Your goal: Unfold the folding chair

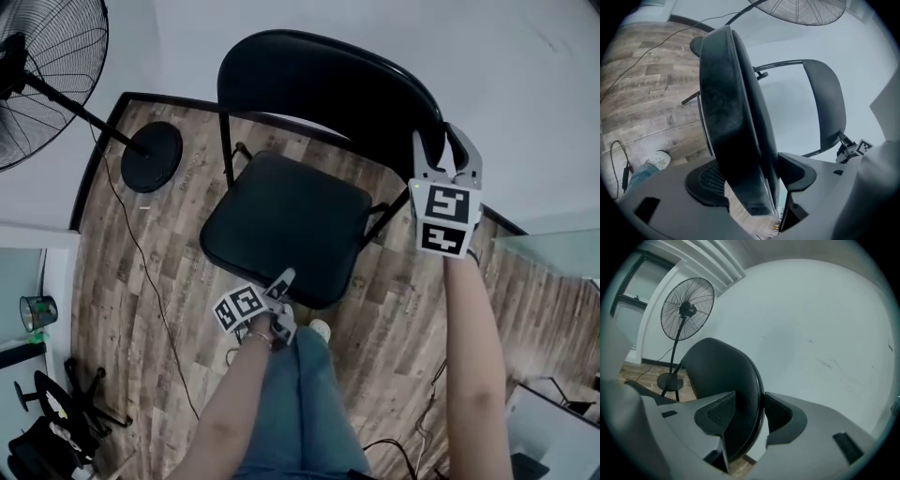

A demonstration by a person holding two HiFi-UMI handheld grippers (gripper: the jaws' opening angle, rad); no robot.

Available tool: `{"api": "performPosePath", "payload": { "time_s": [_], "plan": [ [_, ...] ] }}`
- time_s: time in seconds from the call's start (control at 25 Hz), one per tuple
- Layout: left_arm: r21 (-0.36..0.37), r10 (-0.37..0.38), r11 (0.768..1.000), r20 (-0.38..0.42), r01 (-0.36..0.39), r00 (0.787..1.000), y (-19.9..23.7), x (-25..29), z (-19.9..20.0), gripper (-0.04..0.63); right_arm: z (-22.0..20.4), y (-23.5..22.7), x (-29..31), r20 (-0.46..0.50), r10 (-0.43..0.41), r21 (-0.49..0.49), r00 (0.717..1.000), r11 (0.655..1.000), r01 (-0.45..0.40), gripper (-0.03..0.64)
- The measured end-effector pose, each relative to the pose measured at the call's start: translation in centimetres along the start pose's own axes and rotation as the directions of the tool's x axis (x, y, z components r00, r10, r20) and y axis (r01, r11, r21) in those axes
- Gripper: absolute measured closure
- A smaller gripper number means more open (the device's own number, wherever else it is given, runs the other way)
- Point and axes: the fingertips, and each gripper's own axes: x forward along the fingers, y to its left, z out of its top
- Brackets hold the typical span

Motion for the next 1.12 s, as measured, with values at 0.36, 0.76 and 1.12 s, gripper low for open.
{"api": "performPosePath", "payload": {
  "time_s": [0.36,0.76,1.12],
  "plan": [
    [-0.036,0.026,0.999,-0.014,-0.027,1.0,3.4,1.2,-0.5,0.27,-2.1,-0.1,2.8,-0.004,-0.028,-0.021,1.0,0.999,0.028,0.445],
    [-0.053,0.031,0.998,-0.032,-0.033,0.999,4.8,2.2,-0.6,0.267,-4.1,-0.1,6.5,-0.067,-0.037,-0.076,0.997,0.997,0.032,0.448],
    [-0.077,0.039,0.996,-0.054,-0.043,0.998,6.5,2.8,-0.8,0.267,-6.2,-0.1,9.3,-0.121,-0.033,-0.093,0.992,0.995,0.021,0.448]
  ]
}}
